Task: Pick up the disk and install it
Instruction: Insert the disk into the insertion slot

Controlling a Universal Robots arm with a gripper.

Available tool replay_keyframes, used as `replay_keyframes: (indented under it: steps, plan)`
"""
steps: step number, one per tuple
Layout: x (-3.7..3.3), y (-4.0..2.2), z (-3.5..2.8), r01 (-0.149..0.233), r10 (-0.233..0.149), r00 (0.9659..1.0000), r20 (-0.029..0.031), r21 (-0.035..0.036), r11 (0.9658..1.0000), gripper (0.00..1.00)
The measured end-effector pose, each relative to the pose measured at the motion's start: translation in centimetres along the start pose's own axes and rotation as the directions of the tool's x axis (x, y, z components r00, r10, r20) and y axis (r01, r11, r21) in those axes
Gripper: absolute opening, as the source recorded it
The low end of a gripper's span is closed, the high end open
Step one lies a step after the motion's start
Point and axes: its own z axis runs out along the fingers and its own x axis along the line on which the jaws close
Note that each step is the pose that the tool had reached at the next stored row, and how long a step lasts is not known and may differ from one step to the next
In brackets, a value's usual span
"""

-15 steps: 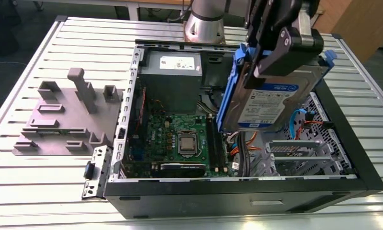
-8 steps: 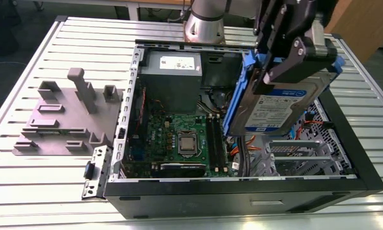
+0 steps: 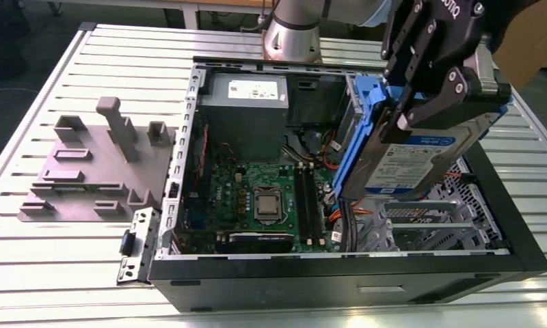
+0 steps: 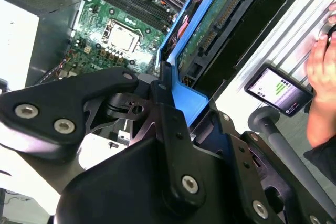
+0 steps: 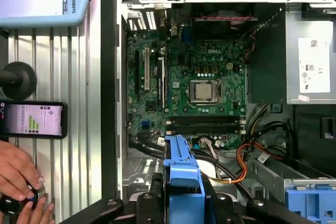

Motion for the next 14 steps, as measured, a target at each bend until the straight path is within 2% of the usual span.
replay_keyframes:
  steps: [3, 5, 14]
  plan:
    - [0.25, -0.38, 0.09, 0.0, 0.0, 1.0, 0.0002, 0.0, 1.0, 0.37]
    - [0.37, -0.89, 0.13, 0.0, 0.0, 1.0, 0.0002, -0.0009, 1.0, 0.37]
    - [0.38, -3.86, 0.43, 0.0, 0.0, 1.0, -0.0001, -0.0073, 1.0, 0.37]
